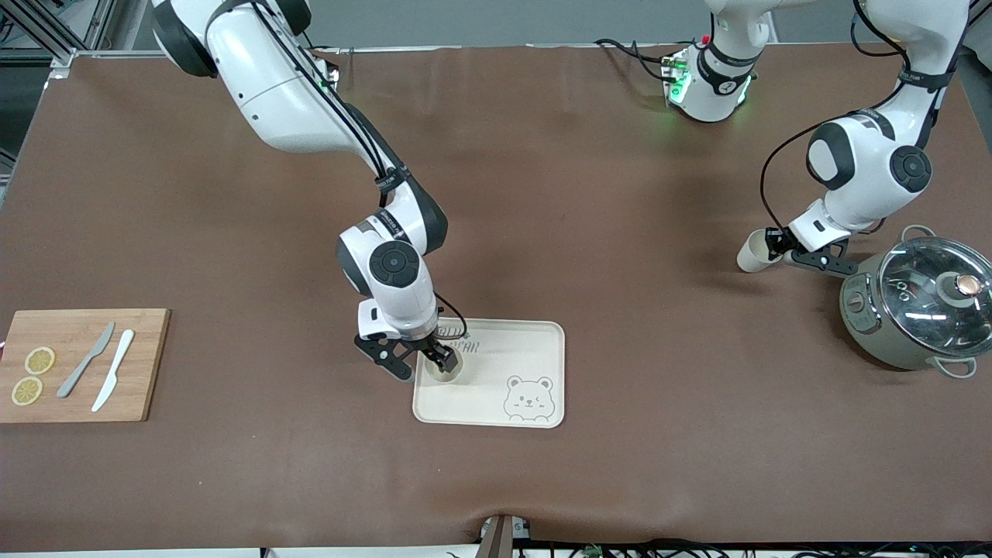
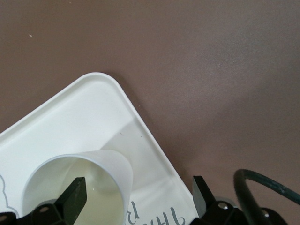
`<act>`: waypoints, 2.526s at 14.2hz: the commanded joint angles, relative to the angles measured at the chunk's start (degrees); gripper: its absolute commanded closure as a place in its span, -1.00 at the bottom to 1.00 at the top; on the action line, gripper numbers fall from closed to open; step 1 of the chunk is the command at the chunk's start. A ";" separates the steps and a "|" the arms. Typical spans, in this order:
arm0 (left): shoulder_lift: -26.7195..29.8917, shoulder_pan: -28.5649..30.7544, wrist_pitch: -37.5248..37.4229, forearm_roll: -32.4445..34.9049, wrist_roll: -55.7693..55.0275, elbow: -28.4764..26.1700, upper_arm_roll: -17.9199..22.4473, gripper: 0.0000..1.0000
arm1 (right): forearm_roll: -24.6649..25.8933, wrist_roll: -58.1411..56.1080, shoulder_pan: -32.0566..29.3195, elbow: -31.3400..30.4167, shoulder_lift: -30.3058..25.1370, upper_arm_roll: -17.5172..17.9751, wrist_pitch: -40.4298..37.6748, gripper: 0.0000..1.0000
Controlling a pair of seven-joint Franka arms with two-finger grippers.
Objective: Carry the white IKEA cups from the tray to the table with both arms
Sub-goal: 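Lower the right gripper onto the other white cup and close it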
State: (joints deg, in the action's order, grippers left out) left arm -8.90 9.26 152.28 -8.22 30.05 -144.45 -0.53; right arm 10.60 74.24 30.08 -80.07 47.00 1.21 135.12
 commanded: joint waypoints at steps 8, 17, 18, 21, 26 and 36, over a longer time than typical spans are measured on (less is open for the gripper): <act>-1.82 0.41 0.65 -1.27 3.26 1.37 -1.67 0.42 | 1.71 1.70 0.94 1.68 1.86 -0.33 1.73 -0.28; -1.12 0.58 0.65 -1.27 3.70 1.45 -1.76 -0.32 | 1.79 1.44 0.85 2.20 1.95 -0.33 1.64 0.87; -0.95 0.58 0.65 -1.27 3.79 1.45 -1.67 -0.35 | 1.71 1.44 0.85 2.29 1.95 -0.33 1.64 0.89; 0.54 0.76 -0.05 -1.27 3.88 1.37 -1.67 -0.39 | 1.79 1.44 0.94 2.20 2.13 -0.42 1.64 1.00; 3.80 0.76 -4.44 -1.27 3.79 1.37 -1.67 -0.47 | 1.79 1.26 0.94 2.29 1.87 -0.33 1.29 1.00; 9.96 0.85 -12.18 -1.27 2.74 3.55 -1.49 -0.90 | 0.30 -3.03 0.50 2.20 -8.40 0.63 -13.00 1.00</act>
State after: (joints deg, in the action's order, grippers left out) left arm -0.05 9.60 141.52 -8.23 31.95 -142.23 -1.66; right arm 10.93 73.28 30.66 -76.70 43.33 1.72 127.44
